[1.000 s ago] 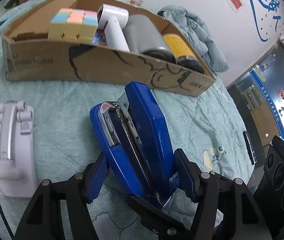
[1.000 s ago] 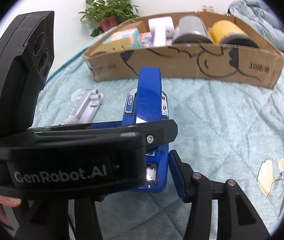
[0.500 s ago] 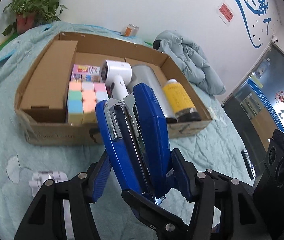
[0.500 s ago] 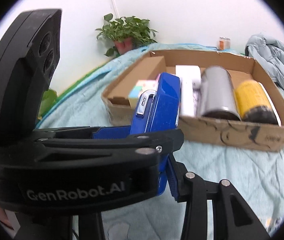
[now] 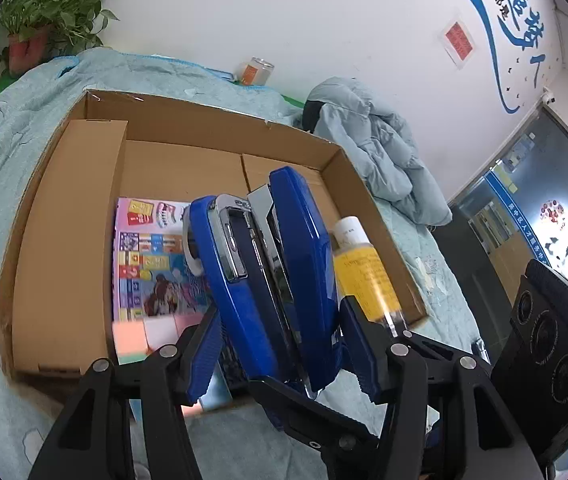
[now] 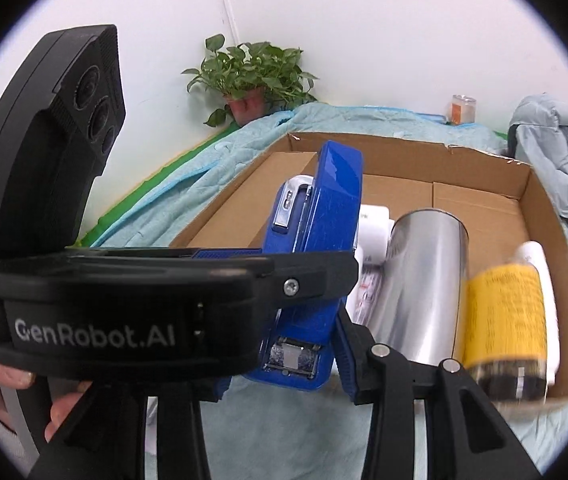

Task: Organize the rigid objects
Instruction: 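Carry both staplers into the tray and lower them beside the hair dryer, then open both tools and withdraw them toward the white phone stand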

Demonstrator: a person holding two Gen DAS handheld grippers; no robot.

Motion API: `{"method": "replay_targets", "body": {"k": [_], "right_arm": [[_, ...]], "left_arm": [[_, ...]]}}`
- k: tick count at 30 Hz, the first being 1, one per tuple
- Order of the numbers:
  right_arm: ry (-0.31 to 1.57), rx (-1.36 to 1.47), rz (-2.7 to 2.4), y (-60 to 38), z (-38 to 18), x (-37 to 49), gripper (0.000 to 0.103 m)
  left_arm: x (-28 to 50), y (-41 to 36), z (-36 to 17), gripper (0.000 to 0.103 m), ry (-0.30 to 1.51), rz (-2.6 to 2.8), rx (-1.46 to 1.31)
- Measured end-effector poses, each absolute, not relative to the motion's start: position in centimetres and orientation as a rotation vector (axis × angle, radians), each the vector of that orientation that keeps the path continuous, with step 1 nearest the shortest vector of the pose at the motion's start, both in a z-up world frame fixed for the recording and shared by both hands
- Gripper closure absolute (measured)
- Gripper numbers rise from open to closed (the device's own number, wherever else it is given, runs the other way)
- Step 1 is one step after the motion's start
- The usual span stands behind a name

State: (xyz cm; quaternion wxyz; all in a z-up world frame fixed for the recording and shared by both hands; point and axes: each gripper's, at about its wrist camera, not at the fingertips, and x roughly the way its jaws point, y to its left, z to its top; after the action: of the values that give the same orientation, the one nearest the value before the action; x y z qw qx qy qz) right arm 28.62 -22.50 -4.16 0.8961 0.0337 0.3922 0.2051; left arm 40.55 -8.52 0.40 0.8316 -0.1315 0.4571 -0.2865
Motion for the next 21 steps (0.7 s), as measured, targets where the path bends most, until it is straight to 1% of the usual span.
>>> {"method": "replay_targets", "body": {"k": [4,5,6,7,8,9,10,13,15,17,19,21], "right_arm": [[0.837,0.119,0.462,-22.9,-5.0,31.2,0.062],[0.838,0.117,0.450,-22.9,-5.1,31.4,0.060],[0.828,0.098,0.424,-22.7,-5.0,31.3,0.059],[0.814,0.070,0.402,-22.5,-4.9,31.0,0.052],[0.799,0.055,0.400,-22.4,-4.7,30.5,0.041],[0.775,0.050,0.413,-22.4,-4.5,29.7,0.036],[0.758,0.051,0.423,-22.4,-4.3,28.9,0.032],[0.734,0.052,0.415,-22.9,-4.2,26.9,0.032],[0.722,0.054,0.364,-23.4,-4.4,25.7,0.028],[0.719,0.049,0.289,-24.0,-5.0,24.6,0.027],[0.728,0.066,0.257,-24.5,-5.6,23.8,0.026],[0.740,0.083,0.234,-24.9,-6.4,23.1,0.024]], "left_arm": [[43.1,-9.0,-0.5,0.050,1.009,-0.566,-0.264],[43.1,-9.0,-0.5,0.045,1.000,-0.544,-0.247],[42.8,-8.7,-0.4,0.043,0.978,-0.521,-0.230],[42.6,-8.5,-0.1,0.040,0.953,-0.507,-0.214],[42.2,-8.2,0.2,0.034,0.933,-0.498,-0.202],[41.8,-7.9,0.5,0.031,0.915,-0.487,-0.199],[41.3,-7.6,0.8,0.030,0.898,-0.477,-0.195],[39.3,-6.7,1.3,0.026,0.845,-0.445,-0.169],[37.7,-6.0,1.2,0.022,0.816,-0.416,-0.144],[36.0,-5.7,0.9,0.022,0.799,-0.382,-0.109],[34.2,-5.5,0.3,0.018,0.787,-0.370,-0.077],[32.5,-5.2,-0.1,0.008,0.764,-0.339,-0.048]]}}
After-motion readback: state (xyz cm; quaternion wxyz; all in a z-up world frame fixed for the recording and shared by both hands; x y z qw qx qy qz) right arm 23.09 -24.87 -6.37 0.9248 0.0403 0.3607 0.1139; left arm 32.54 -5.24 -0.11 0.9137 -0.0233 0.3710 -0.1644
